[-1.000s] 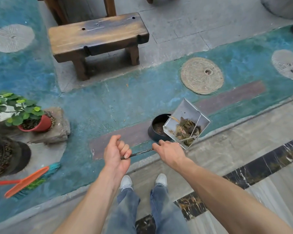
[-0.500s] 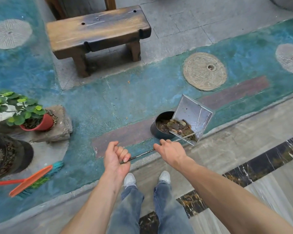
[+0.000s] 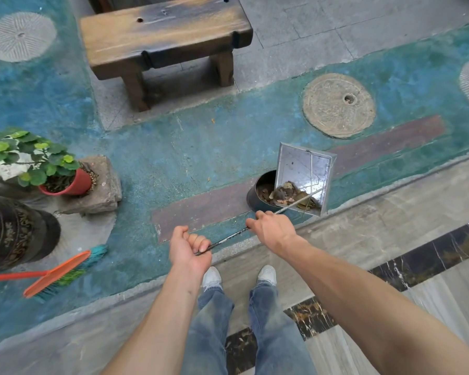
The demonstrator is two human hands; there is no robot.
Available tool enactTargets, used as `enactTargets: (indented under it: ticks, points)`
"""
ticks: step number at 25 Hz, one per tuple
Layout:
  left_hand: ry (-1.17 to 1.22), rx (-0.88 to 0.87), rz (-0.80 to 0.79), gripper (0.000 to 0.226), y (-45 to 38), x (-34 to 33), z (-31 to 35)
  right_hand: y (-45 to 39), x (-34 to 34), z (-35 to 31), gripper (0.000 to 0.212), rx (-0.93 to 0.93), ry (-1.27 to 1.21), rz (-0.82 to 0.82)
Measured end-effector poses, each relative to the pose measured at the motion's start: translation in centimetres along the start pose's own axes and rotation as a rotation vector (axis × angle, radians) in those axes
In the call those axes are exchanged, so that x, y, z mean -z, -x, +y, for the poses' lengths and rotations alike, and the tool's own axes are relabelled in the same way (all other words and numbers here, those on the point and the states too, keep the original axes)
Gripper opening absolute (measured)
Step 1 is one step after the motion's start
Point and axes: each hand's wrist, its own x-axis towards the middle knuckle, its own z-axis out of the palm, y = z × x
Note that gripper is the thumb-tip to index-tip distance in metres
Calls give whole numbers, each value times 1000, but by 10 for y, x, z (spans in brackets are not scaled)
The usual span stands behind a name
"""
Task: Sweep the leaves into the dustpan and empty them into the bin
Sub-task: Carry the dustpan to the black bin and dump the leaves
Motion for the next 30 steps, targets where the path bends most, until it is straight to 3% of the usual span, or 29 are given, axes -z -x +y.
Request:
enactTargets:
  ticks: [9,14,15,18,20,23,24,25,28,30]
  points:
    - [-36,28,182,40,-34,29,10,-23,-21,-9,24,108,-75,-52]
    - [-177,-22,308,38,-36,47,4,-17,-25,-15,32,140,-134,-148]
    - [-353,-128,339,35,-33,47,3,-16,-23,-14,33,145,-128,-163]
    - [-1372,-672,346,31,-23,52,0,-12,-19,-12,33,162,-80,-221]
    - [-1869,-999,147,36,-18,58,5,-9,-19,-13,33,161,-62,-235]
    - [-2534,-1384,-408,43,-17,66,14,-8,-17,-11,33,159,-60,-243]
    - [-2635,-1418,-509,47,-18,67,16,-9,-16,-9,33,161,-56,-241]
    - [-2679,-1340,-534,48,-17,67,16,-9,-16,-8,33,164,-46,-229]
    - [-2569,-1018,-458,50,-25,70,12,-9,-14,-7,33,163,-35,-217]
    - [-2474,-959,-463,52,-27,81,7,-9,-14,-8,33,167,-17,-216]
